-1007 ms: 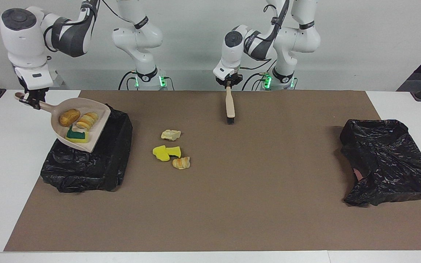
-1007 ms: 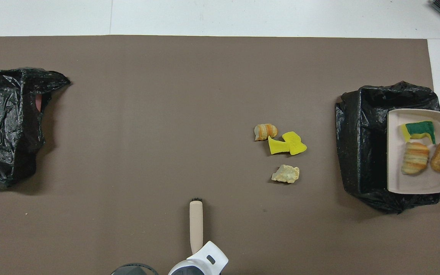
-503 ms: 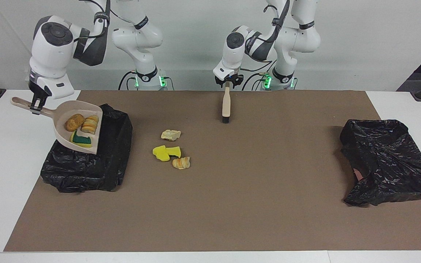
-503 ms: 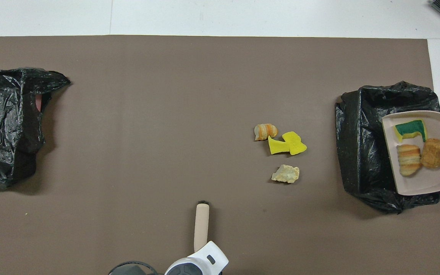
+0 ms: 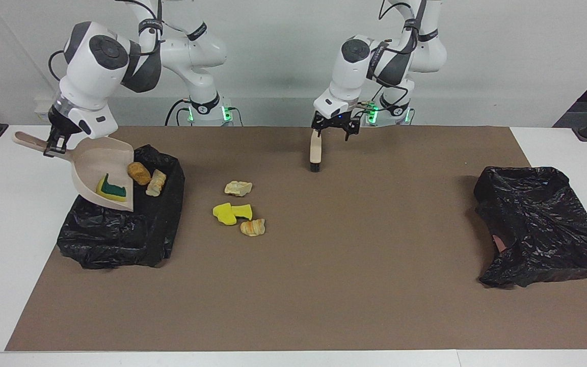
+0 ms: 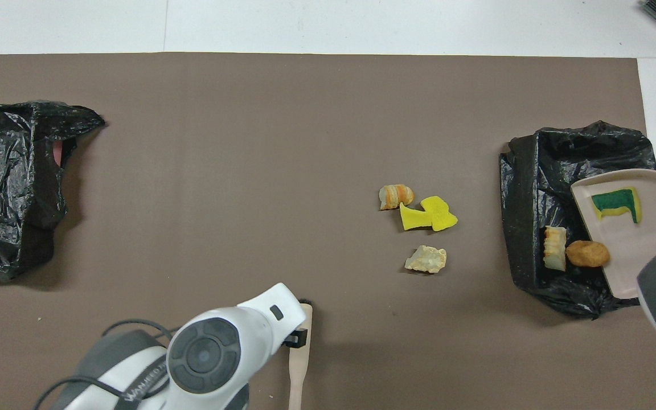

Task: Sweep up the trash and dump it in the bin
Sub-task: 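Tilt the dustpan with the right gripper to dump pieces into the bag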

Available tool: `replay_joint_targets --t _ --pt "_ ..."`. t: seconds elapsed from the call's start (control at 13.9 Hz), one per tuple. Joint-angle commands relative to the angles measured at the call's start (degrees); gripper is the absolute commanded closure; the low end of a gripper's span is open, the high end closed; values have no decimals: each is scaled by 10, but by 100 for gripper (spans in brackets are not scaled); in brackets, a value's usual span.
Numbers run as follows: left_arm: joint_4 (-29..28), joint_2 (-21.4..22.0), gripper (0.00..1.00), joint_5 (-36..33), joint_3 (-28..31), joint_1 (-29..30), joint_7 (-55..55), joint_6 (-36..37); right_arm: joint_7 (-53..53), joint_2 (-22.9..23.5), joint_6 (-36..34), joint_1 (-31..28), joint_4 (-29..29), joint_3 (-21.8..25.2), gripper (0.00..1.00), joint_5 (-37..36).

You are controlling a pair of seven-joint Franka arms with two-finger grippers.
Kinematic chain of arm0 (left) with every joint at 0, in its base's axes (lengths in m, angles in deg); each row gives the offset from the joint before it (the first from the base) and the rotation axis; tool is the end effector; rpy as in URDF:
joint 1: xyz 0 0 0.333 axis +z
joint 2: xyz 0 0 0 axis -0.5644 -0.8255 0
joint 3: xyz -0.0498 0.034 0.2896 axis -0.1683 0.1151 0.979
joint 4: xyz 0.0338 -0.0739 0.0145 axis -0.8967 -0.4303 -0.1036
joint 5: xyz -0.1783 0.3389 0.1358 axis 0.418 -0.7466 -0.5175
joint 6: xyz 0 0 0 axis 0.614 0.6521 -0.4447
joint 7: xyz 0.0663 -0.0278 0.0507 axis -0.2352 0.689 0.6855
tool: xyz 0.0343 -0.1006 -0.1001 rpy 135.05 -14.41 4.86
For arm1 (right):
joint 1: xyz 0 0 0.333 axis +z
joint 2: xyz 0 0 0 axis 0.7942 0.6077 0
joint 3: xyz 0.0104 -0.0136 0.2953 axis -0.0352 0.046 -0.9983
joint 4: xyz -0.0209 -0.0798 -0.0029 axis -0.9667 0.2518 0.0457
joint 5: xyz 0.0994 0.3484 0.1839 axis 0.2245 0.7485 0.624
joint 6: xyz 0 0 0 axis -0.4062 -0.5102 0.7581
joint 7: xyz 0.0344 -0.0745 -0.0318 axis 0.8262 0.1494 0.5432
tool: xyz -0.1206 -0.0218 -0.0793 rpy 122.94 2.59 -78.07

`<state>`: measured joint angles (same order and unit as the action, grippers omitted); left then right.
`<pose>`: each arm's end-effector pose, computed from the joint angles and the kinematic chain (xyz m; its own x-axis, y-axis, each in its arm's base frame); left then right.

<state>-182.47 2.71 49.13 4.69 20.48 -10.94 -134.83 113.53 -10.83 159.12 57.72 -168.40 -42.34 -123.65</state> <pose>0.3646 -0.3189 0.3585 0.9775 -0.2090 -0.0288 -0.2075 -0.9771 0.0464 0.5421 -0.1321 0.4879 -0.2037 0.6578 -0.7251 0.9767 0.1874 -0.1044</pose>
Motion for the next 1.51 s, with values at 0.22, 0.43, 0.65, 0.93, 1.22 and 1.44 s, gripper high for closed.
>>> replay_joint_targets --t 0.22,0.43,0.65,0.93,1.22,1.44 --pt "187 -81 0 -127 148 0 -95 58 -34 -39 -75 0 -11 -61 100 -59" --pt "302 -115 0 -132 198 8 -113 119 -45 -57 -64 -8 -38 -61 100 -74" --pt "412 -134 0 -127 213 52 -239 210 -62 -93 -32 -7 -84 -61 100 -137" --pt "492 -135 0 -130 214 96 -301 323 -140 -123 -10 -4 -140 -61 100 -174" --pt "495 -131 0 -127 217 111 -319 357 -172 -164 -11 -1 -197 -63 100 -212" --pt "490 -120 0 -125 218 115 -319 355 -133 -179 15 -1 -216 -63 100 -207"
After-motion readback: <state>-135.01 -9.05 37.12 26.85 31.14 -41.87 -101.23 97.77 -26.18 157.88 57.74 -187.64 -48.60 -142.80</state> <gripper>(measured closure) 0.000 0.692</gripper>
